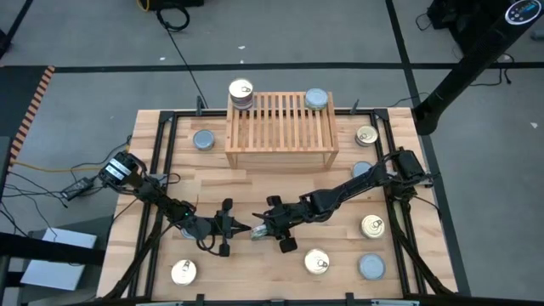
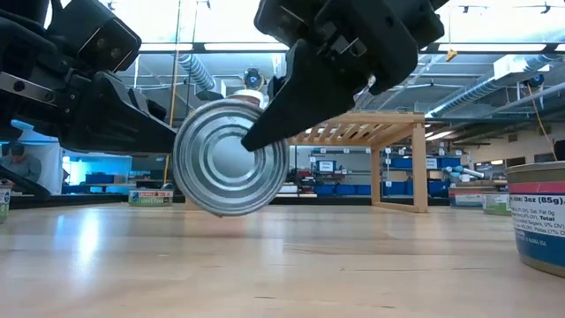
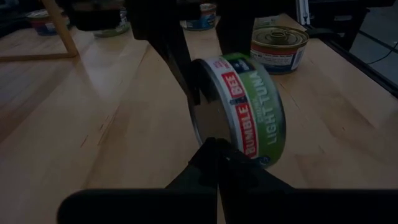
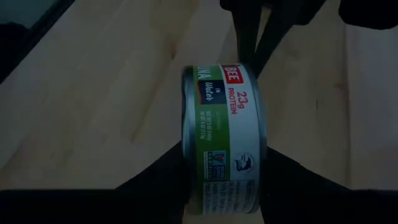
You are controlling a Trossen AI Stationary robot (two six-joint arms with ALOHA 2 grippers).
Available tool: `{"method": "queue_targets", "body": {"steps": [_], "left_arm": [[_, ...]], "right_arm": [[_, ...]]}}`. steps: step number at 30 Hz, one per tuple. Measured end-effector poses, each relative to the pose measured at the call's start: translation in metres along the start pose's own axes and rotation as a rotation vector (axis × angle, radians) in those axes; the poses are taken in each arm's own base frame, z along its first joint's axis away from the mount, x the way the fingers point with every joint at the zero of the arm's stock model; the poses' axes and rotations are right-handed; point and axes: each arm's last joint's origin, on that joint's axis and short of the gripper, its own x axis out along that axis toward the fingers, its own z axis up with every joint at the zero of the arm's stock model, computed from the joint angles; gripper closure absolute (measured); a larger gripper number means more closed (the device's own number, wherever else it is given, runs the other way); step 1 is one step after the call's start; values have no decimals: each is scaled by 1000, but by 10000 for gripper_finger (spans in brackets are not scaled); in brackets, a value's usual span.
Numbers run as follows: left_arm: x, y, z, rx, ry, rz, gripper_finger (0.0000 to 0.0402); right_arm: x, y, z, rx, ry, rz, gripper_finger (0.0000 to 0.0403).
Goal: Stack canned seafood by type on shelf
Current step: Stack the green tuna can on top of the green tuna can on the shelf
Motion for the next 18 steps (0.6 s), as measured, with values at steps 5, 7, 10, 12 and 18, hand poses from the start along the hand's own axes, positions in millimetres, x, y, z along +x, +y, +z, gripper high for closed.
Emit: {"method": "queue_targets", "body": {"steps": [5, 7, 10, 12, 18], "left_arm": [[0, 0, 0, -1, -4, 3, 399], [0, 0, 1, -6, -14, 7, 399], [0, 0, 3, -1, -23, 0, 399], [0, -1, 3, 0, -25, -12, 399], [0, -1, 3, -4, -32, -7, 399]], "right_arm": [[-10, 1, 5, -24, 0, -34, 251], [-21, 3, 9, -39, 6, -74, 251], [-46, 6, 16, -75, 27, -203, 250], [-67, 4, 24, -94, 28, -301, 249], [-135, -7, 44, -187, 143, -636, 250]]}}
